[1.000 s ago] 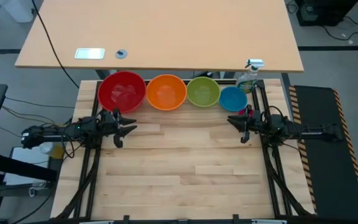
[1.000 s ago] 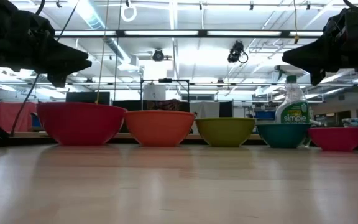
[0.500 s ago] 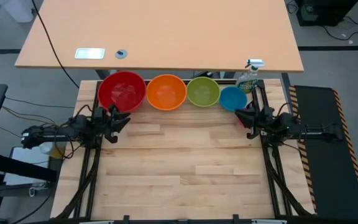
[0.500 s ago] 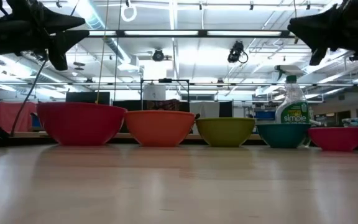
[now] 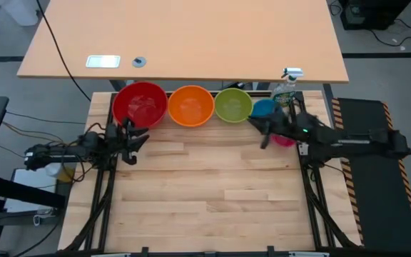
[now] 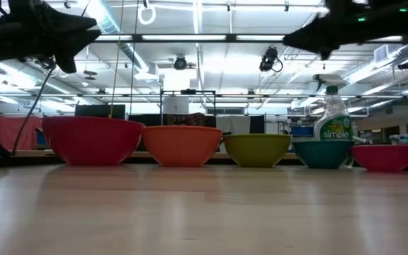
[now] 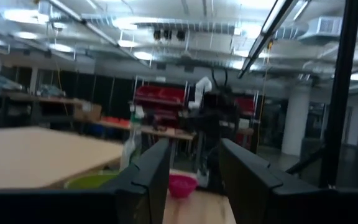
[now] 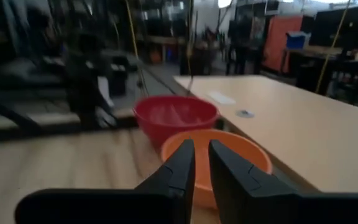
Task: Nest bowls inside each other
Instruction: Stack the orange bowl on top of the red bowl
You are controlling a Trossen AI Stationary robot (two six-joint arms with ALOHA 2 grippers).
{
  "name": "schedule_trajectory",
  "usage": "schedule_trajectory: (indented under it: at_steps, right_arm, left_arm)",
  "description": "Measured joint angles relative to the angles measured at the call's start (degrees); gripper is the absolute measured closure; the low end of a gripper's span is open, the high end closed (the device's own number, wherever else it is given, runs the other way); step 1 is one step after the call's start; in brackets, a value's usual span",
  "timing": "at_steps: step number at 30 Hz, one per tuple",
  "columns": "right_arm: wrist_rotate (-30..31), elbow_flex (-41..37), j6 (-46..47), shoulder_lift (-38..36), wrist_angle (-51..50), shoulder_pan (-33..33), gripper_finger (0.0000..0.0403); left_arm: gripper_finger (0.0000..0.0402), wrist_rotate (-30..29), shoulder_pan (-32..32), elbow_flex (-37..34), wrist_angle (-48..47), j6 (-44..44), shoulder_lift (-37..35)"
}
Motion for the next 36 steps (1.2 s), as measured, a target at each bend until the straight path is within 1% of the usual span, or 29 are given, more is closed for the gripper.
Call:
schedule_trajectory:
  at_steps: [4,9,13,14,16,19,24,27,29,31,36]
  right_arm:
    - [-2.0,8.7,-3.7,12.6,-2.2,-1.3,0.0346]
    - [-6.7,21.0,-4.5,28.1,-11.1,-1.8,0.0346]
    - [-6.8,30.9,-9.6,38.9,-20.0,-1.8,0.0346]
    - [-6.0,32.9,-11.3,41.3,-21.5,-1.8,0.0345]
    - [-2.5,36.8,-14.9,45.7,-24.0,-1.4,0.0338]
    - [2.8,42.1,-20.8,51.5,-26.9,-0.8,0.0307]
    - [3.6,50.2,-27.7,58.9,-34.0,0.2,0.0222]
    - [5.9,55.8,-30.8,63.3,-40.3,0.4,0.0183]
    - [6.5,59.1,-31.3,66.1,-43.1,0.3,0.0171]
    - [6.3,61.9,-32.7,68.5,-44.3,0.1,0.0169]
    - [6.6,66.9,-35.5,73.7,-47.8,-1.2,0.0187]
  left_arm:
    - [0.026,-0.8,0.0,0.1,-0.9,-2.2,2.2]
    - [0.0255,-6.4,0.0,4.2,-9.5,-2.7,6.1]
    - [0.023,-12.0,0.0,8.2,-15.6,-2.0,9.5]
    - [0.0221,-13.3,0.0,9.2,-17.2,-1.6,10.2]
    - [0.0204,-15.4,0.0,11.2,-18.9,-1.2,11.7]
    - [0.0182,-16.5,0.0,14.2,-21.8,-0.6,13.3]
    - [0.0173,-16.5,0.1,17.9,-26.1,-0.6,15.8]
    - [0.0173,-16.6,0.1,18.3,-26.1,0.7,16.4]
    - [0.0173,-16.6,0.1,18.3,-26.1,2.4,16.5]
    - [0.0173,-17.3,0.1,18.3,-26.1,4.0,16.7]
    - [0.0173,-20.1,1.0,18.3,-26.1,4.9,16.8]
